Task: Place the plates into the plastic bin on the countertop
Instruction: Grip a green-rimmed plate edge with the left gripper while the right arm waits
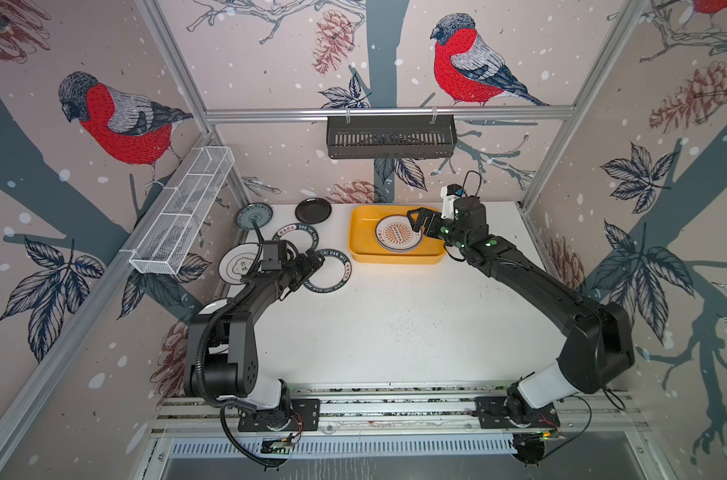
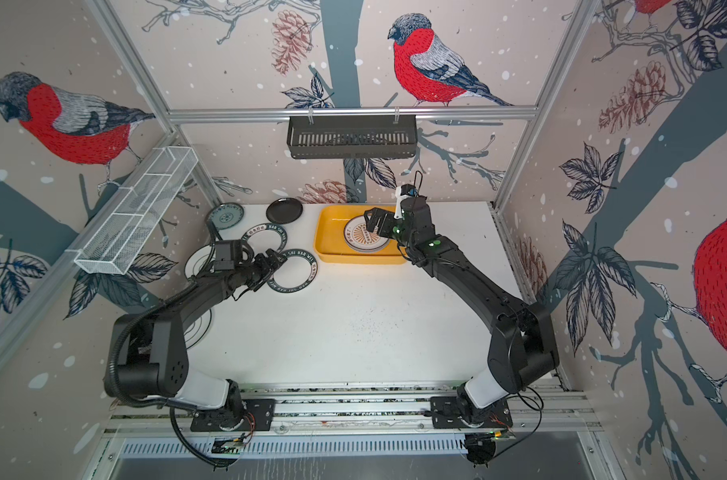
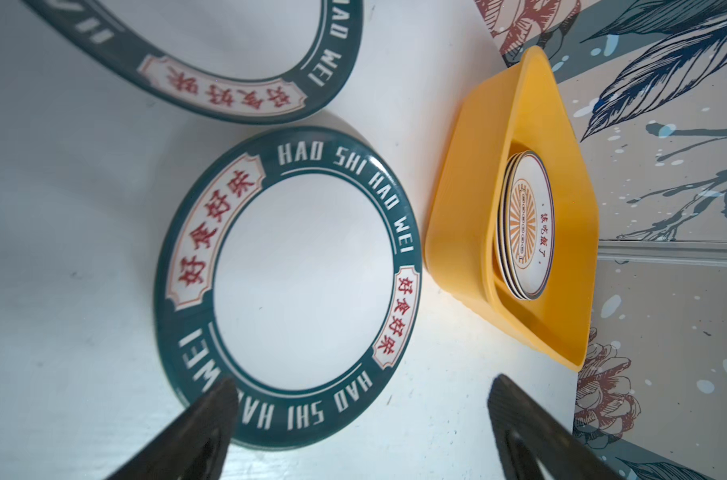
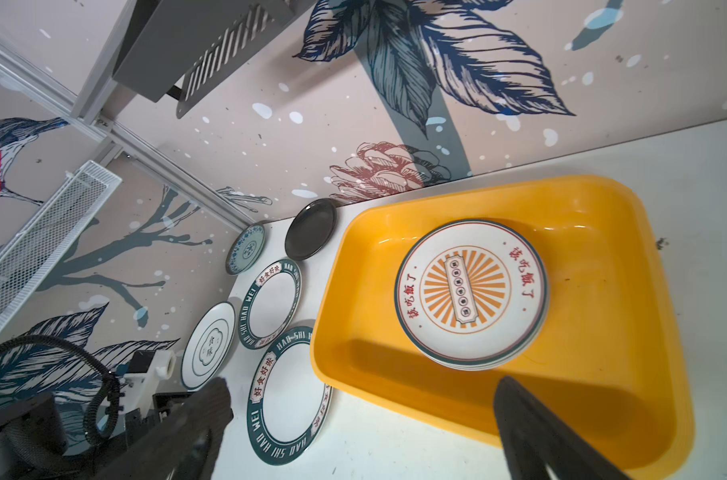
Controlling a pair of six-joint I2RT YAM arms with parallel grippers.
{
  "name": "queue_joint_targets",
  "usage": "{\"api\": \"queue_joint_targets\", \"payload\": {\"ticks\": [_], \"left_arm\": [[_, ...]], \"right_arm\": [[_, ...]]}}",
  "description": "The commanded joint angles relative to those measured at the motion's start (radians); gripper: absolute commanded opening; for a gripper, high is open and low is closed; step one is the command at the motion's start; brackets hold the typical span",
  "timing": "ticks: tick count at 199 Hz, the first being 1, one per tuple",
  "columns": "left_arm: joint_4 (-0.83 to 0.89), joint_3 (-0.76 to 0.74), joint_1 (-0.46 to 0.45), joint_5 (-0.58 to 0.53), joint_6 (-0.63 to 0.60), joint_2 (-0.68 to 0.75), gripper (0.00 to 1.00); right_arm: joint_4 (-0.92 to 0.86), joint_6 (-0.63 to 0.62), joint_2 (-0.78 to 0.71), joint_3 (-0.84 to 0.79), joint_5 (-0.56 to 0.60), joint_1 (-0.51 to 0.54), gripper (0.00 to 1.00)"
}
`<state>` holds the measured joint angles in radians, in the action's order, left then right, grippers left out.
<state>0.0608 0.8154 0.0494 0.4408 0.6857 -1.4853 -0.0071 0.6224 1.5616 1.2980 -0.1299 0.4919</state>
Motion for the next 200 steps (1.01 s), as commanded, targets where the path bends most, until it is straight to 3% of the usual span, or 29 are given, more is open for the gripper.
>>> {"api": "queue_joint_targets", "payload": {"ticks": [1, 34, 91, 152, 200], "left_arm": [[-0.042, -0.043, 0.034, 0.026, -0.042, 0.016, 0.93], [-0.034, -0.076, 0.079, 0.058, -0.084, -0.036, 0.88], [-0.177, -0.104, 0.106, 0.139, -0.032, -0.146, 0.78], [-0.24, -0.096, 0.106, 0.136, 0.011, -0.237, 0.49], [-0.249, -0.1, 0.107, 0.116, 0.026, -0.245, 0.17]], "right_arm": [[0.014, -0.018, 0.02, 0.03, -0.017, 0.013, 1.0], [0.001, -0.01, 0.031, 0.043, -0.009, 0.018, 1.0], [-0.015, 0.005, 0.03, 0.047, 0.019, 0.019, 1.0], [-0.031, 0.019, 0.003, 0.027, 0.077, 0.02, 1.0], [-0.033, 0.023, -0.005, 0.018, 0.098, 0.02, 1.0]]}}
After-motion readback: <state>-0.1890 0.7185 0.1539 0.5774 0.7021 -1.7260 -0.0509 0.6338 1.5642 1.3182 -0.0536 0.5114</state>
